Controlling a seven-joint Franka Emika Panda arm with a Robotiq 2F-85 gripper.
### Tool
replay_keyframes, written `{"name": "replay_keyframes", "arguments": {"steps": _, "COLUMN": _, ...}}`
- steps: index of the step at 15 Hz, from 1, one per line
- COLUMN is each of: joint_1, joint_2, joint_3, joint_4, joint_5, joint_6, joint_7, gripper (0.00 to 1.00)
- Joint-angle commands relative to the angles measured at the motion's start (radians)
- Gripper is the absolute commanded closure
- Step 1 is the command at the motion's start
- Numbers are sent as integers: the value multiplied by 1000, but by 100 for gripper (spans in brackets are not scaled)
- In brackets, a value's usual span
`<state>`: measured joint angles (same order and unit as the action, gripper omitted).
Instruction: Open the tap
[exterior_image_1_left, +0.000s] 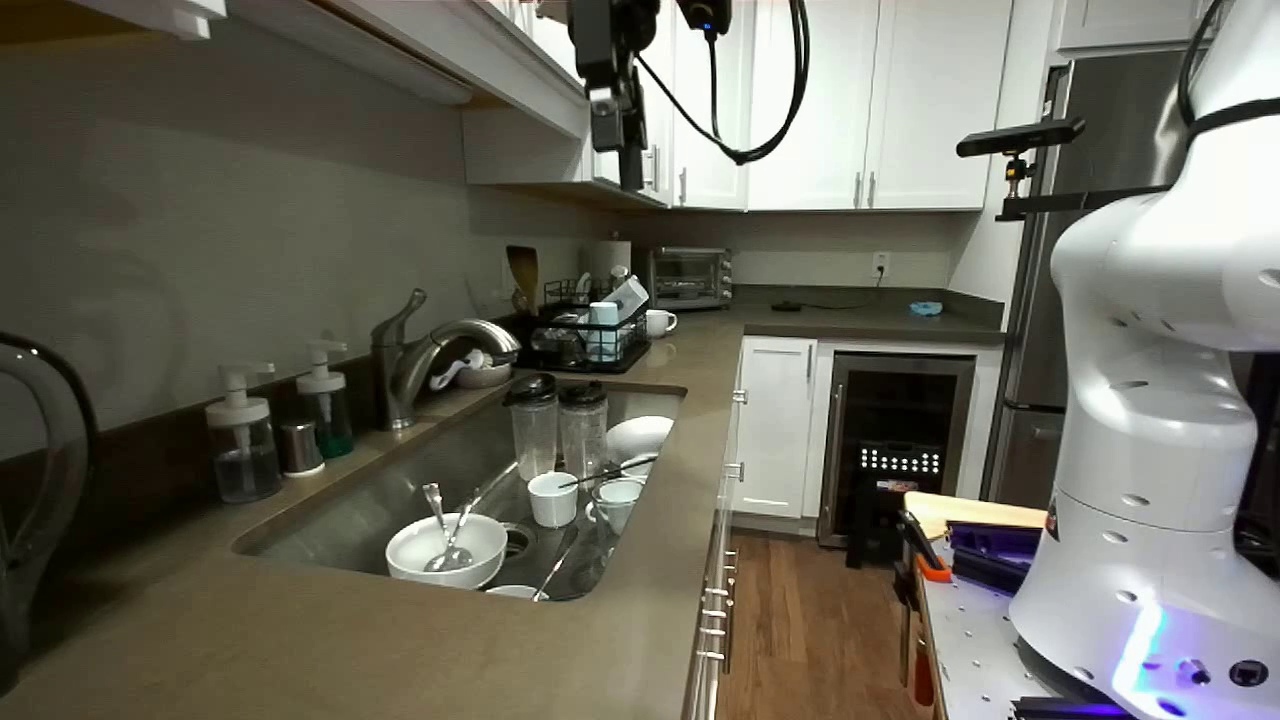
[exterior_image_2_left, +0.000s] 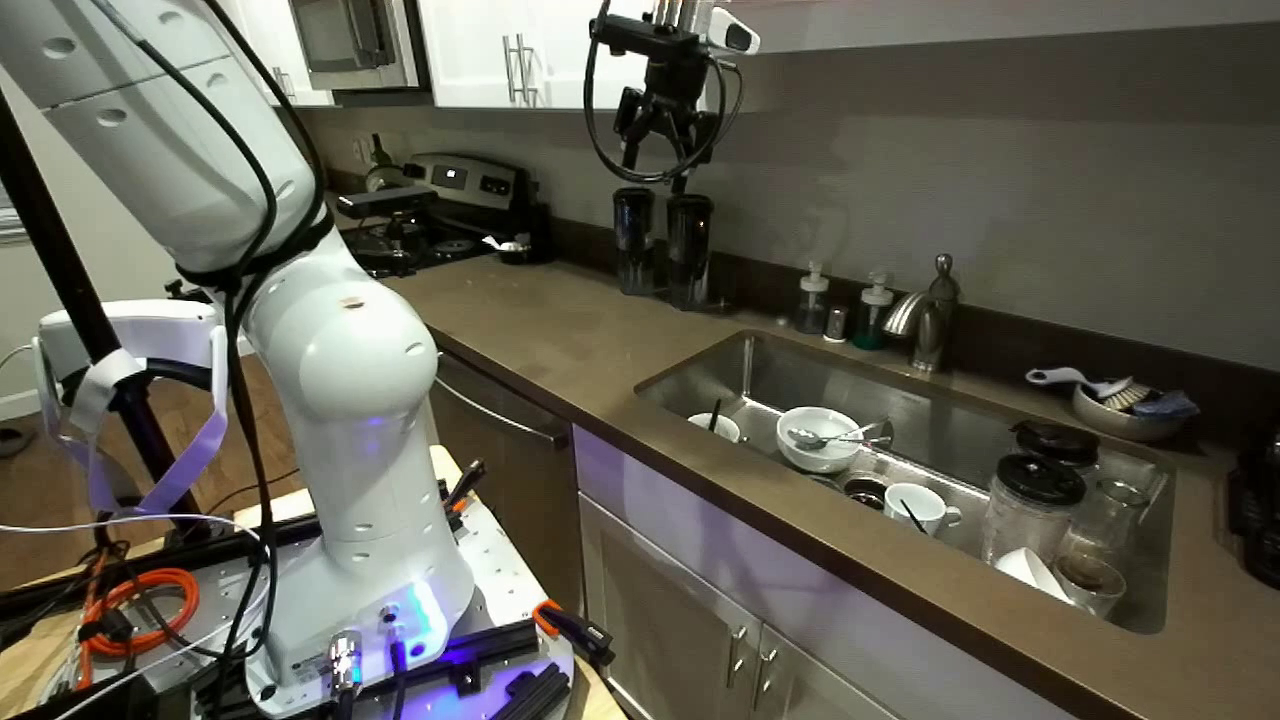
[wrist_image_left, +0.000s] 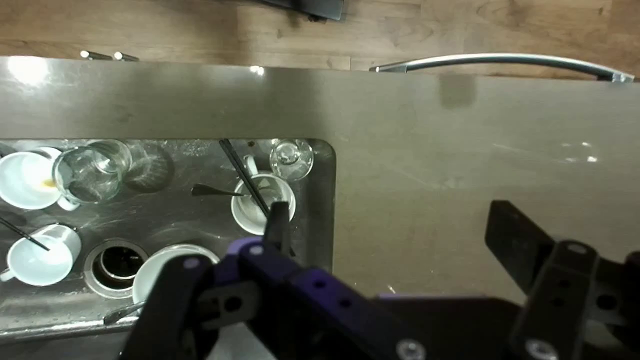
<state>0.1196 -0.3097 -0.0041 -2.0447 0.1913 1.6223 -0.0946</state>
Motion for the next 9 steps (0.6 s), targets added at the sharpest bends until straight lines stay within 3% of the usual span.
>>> {"name": "replay_keyframes", "arguments": {"steps": 1, "joint_1": -30, "joint_2": -10, "joint_3": 2, "joint_4": -75, "joint_5": 13, "joint_6": 134, "joint_7": -32, "gripper": 0}}
{"name": "replay_keyframes", "arguments": {"steps": 5, "joint_1": -47, "joint_2": -57, "joint_3": -28, "joint_4": -204, "joint_5": 40, "joint_6": 280, "joint_7": -57, "gripper": 0}}
{"name": "replay_keyframes", "arguments": {"steps": 9, "joint_1": -69, "joint_2": -83, "joint_3": -47, "joint_4": -354, "joint_5": 36, "joint_6": 559, "joint_7": -42, "gripper": 0}}
